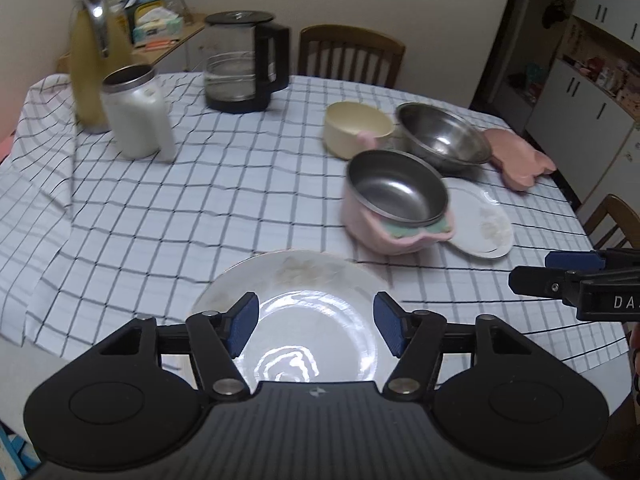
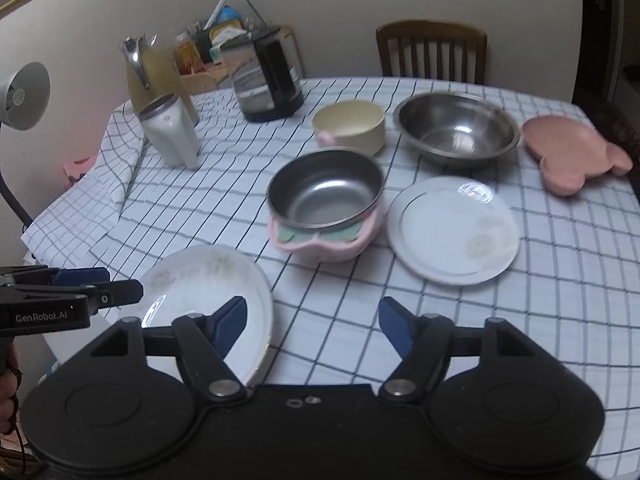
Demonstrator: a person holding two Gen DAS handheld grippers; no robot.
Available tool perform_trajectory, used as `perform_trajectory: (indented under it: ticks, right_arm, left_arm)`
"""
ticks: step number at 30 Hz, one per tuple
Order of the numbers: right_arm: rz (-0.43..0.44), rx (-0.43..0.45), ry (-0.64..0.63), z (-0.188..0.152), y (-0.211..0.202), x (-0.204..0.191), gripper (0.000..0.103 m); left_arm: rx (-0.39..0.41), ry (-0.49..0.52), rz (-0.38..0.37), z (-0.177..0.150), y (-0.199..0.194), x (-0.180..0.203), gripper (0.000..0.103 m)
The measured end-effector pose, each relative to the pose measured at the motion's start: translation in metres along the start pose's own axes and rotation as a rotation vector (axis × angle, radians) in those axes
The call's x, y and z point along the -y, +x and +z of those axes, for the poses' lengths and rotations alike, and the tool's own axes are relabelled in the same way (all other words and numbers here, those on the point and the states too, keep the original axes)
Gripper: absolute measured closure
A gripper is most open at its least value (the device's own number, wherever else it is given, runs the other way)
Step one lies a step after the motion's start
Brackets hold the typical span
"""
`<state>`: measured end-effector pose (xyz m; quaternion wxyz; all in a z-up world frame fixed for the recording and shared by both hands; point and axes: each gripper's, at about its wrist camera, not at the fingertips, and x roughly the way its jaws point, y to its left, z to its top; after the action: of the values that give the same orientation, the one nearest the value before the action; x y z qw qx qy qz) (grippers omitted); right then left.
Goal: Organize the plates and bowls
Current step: 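Lower the floral plate onto the tablecloth and open both tools, then move both tools to the gold-rimmed white plate and close on its rim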
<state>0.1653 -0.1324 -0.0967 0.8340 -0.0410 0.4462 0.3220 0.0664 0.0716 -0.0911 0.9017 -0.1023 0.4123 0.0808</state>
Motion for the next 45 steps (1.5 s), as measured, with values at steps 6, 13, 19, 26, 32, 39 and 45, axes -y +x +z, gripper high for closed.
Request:
perform_trajectory:
  ticks: [6,13,19,26,32,39,45]
  right_arm:
    - [-0.04,0.048,0.001,0.008,-0.019,0.035,0.017]
    - [-0.082,0.093,-0.011,0.018,-0.032,0.079,0.002]
    - [-0.095,0.088,-0.037,0.029,-0.027,0.115,0.002]
    - [-0.086,0.05,-0.078,0.045,-0.006,0.154,0.002]
    - [-0.064,0.004,-0.125,0.061,0.021,0.178,0.002]
    - [-0.014,-0.091,-0.144,0.083,0.065,0.2,0.011]
    - [0.029,-0.165,-0.14,0.099,0.1,0.21,0.024]
  left_arm:
    - [0.029,0.037,-0.042,0.012,0.008,0.049,0.029]
    - [0.054,0.03,-0.047,0.026,0.028,0.099,0.025]
    - [0.041,-0.012,-0.028,0.032,0.056,0.13,0.025]
    - [0.012,-0.082,0.03,0.036,0.091,0.156,0.025]
    - [-0.024,-0.13,0.06,0.038,0.121,0.175,0.025]
    - [-0.08,-0.239,0.074,0.04,0.152,0.178,0.026]
    - [-0.103,-0.328,0.082,0.039,0.169,0.171,0.046]
